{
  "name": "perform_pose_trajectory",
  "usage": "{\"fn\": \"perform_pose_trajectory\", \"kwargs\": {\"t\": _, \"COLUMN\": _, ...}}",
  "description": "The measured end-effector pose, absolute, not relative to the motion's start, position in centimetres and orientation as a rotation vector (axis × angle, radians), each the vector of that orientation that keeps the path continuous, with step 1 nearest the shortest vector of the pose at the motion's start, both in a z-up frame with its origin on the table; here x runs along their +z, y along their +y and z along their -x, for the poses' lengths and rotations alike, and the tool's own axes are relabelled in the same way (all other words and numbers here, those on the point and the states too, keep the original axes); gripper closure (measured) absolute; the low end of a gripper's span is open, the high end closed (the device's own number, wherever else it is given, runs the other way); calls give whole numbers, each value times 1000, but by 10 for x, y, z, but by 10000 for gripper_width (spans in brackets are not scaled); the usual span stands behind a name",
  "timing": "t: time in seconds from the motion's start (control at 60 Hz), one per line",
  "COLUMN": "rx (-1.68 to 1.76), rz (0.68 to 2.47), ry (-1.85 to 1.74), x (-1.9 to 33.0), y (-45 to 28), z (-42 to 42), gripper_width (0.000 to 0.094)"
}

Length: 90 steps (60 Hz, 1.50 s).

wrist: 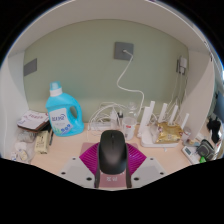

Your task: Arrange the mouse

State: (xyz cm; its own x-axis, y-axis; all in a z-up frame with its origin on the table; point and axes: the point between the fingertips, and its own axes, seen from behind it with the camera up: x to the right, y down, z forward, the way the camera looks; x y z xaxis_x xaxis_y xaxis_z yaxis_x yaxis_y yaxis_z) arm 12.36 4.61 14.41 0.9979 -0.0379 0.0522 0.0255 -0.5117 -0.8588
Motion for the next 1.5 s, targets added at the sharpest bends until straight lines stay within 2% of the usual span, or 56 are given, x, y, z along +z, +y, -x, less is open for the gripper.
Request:
{"fn": "perform_pose_trajectory", "kwargs": {"t": 0.117, "rx": -59, "rz": 2208, "ry": -3, "x": 78, "y": 87, "z": -134, "gripper_width": 586}}
{"fn": "perform_pose_trajectory", "kwargs": {"t": 0.217, "rx": -48, "rz": 2307, "ry": 3, "x": 21, "y": 94, "z": -137, "gripper_width": 583}}
{"fn": "perform_pose_trajectory", "kwargs": {"t": 0.3, "rx": -51, "rz": 2346, "ry": -10, "x": -3, "y": 91, "z": -137, "gripper_width": 527}}
{"fn": "perform_pose_trajectory", "kwargs": {"t": 0.417, "rx": -40, "rz": 2366, "ry": -35, "x": -13, "y": 85, "z": -134, "gripper_width": 419}}
{"fn": "perform_pose_trajectory", "kwargs": {"t": 0.533, "rx": -82, "rz": 2345, "ry": -34, "x": 4, "y": 74, "z": -134, "gripper_width": 68}}
{"fn": "perform_pose_trajectory", "kwargs": {"t": 0.583, "rx": -86, "rz": 2335, "ry": -29, "x": 16, "y": 66, "z": -132, "gripper_width": 112}}
{"fn": "perform_pose_trajectory", "kwargs": {"t": 0.683, "rx": -110, "rz": 2306, "ry": -10, "x": 45, "y": 40, "z": -128, "gripper_width": 81}}
{"fn": "perform_pose_trajectory", "kwargs": {"t": 1.017, "rx": -213, "rz": 2185, "ry": 24, "x": 145, "y": -96, "z": -105, "gripper_width": 87}}
{"fn": "perform_pose_trajectory", "kwargs": {"t": 1.25, "rx": -227, "rz": 2151, "ry": 12, "x": 174, "y": -161, "z": -88, "gripper_width": 86}}
{"fn": "perform_pose_trajectory", "kwargs": {"t": 1.5, "rx": -212, "rz": 2143, "ry": 25, "x": 185, "y": -181, "z": -81, "gripper_width": 90}}
